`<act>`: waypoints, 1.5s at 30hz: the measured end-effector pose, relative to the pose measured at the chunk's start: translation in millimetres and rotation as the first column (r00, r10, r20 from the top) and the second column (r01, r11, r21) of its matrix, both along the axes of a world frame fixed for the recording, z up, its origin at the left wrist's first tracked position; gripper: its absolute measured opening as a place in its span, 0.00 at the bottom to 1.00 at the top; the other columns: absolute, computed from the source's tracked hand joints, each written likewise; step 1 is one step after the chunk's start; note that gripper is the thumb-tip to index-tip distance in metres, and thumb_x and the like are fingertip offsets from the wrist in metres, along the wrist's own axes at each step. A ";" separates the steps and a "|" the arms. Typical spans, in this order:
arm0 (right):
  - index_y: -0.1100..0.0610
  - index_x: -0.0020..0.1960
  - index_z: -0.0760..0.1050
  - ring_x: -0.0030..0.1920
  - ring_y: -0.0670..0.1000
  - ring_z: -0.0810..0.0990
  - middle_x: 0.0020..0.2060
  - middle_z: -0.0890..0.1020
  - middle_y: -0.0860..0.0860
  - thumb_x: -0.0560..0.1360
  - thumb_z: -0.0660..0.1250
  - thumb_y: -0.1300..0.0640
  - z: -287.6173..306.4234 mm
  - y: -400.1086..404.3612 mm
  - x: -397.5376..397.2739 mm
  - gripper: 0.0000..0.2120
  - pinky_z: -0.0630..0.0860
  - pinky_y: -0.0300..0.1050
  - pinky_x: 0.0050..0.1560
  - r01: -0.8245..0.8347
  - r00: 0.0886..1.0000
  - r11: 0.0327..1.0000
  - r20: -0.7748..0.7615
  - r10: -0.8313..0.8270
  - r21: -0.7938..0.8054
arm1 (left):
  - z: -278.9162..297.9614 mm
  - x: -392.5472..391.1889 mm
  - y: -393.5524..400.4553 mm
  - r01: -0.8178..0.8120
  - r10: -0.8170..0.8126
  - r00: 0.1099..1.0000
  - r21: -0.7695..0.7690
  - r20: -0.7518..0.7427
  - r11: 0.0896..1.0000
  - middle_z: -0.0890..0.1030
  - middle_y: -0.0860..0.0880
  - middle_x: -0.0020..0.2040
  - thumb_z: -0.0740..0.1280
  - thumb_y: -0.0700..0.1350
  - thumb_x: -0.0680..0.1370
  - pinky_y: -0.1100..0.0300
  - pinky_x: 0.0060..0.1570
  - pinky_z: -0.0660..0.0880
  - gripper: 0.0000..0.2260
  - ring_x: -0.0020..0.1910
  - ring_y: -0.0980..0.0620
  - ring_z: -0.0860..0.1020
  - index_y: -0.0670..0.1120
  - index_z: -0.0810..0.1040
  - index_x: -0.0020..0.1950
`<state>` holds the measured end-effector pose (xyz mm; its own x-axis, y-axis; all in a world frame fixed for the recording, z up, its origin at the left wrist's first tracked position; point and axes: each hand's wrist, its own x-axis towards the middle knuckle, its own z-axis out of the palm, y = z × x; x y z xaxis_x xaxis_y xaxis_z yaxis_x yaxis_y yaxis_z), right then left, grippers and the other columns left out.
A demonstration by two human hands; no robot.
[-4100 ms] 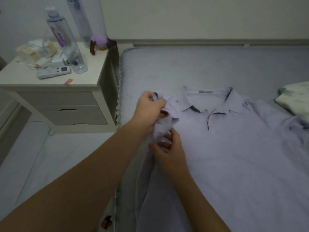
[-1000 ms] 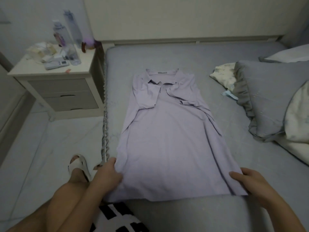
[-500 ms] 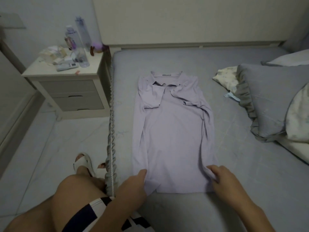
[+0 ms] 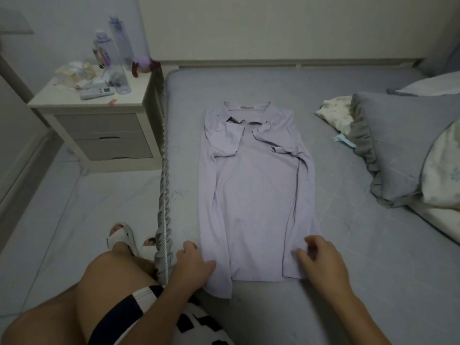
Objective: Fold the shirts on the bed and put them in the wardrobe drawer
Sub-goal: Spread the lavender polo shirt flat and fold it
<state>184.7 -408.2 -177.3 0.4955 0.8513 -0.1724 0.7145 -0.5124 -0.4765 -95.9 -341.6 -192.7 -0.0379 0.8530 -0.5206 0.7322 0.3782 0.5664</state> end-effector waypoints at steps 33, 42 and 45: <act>0.49 0.47 0.81 0.48 0.56 0.80 0.45 0.80 0.51 0.75 0.65 0.45 -2.0 -3.6 -37.4 0.10 0.73 0.48 0.50 -0.151 0.982 0.988 0.124 0.145 0.035 | -21.7 5.8 -9.1 0.024 -0.025 0.997 0.008 0.072 1.000 0.73 0.50 0.45 0.71 0.44 0.73 0.62 0.33 0.68 0.21 0.41 0.52 0.74 0.48 0.61 0.57; 0.59 0.66 0.68 0.45 0.53 0.77 0.55 0.81 0.57 0.73 0.71 0.54 -18.8 -7.6 16.6 0.25 0.70 0.44 0.43 0.048 0.967 0.992 -0.242 -0.075 -0.115 | -15.8 1.3 -2.4 -0.051 0.070 0.972 -0.090 0.226 0.995 0.72 0.50 0.52 0.75 0.41 0.71 0.65 0.36 0.67 0.32 0.50 0.50 0.73 0.45 0.59 0.68; 0.53 0.61 0.69 0.42 0.41 0.76 0.52 0.80 0.52 0.73 0.71 0.54 -17.5 -7.9 21.2 0.20 0.68 0.36 0.37 0.137 0.920 0.990 -0.372 -0.123 0.013 | -11.7 -2.4 -2.3 0.090 -0.064 0.978 -0.126 0.197 0.988 0.70 0.49 0.55 0.74 0.42 0.71 0.71 0.32 0.66 0.40 0.48 0.53 0.73 0.45 0.50 0.73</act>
